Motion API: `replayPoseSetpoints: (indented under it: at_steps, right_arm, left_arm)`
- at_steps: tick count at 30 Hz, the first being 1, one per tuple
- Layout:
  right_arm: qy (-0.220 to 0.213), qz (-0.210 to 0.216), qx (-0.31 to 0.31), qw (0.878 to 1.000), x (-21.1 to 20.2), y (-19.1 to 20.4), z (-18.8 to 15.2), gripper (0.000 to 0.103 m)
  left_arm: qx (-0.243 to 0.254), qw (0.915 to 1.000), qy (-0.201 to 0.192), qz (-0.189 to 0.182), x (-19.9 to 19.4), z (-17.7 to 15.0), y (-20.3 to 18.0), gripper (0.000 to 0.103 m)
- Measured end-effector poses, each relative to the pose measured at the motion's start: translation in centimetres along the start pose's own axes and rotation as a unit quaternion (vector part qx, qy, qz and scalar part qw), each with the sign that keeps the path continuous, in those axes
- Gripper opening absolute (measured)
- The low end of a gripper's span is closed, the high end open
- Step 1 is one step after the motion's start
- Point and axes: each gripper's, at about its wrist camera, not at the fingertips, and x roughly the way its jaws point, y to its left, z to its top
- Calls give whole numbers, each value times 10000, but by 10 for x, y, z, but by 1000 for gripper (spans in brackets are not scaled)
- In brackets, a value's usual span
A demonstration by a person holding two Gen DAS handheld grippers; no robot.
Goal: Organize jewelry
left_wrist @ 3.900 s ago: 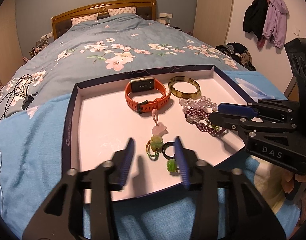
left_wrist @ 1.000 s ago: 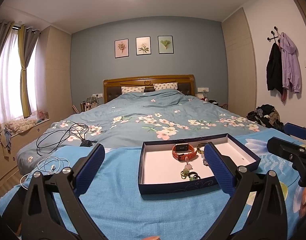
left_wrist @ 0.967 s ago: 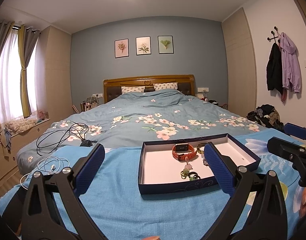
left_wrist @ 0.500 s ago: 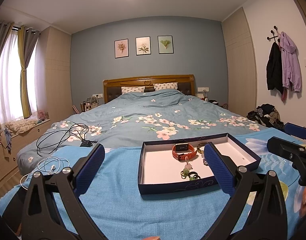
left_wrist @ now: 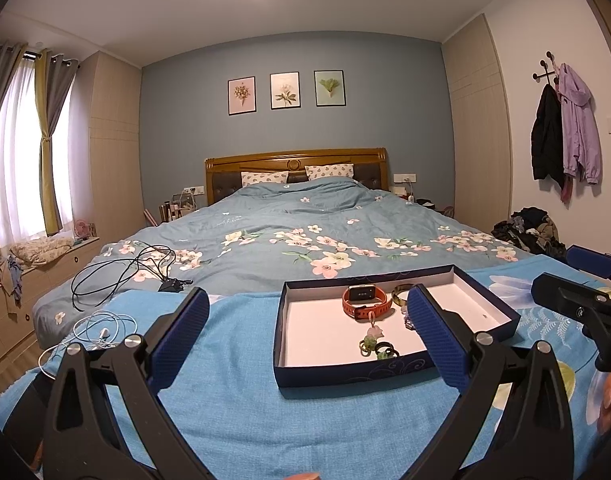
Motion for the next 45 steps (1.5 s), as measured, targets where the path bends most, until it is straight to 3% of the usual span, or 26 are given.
replayPoseSetpoints:
  at_steps: [45]
  right_arm:
    - [13,-15,-9,10000,0,-2,-1,96]
  left_arm:
    - [-29,10000,42,-29,8,-4,0,98]
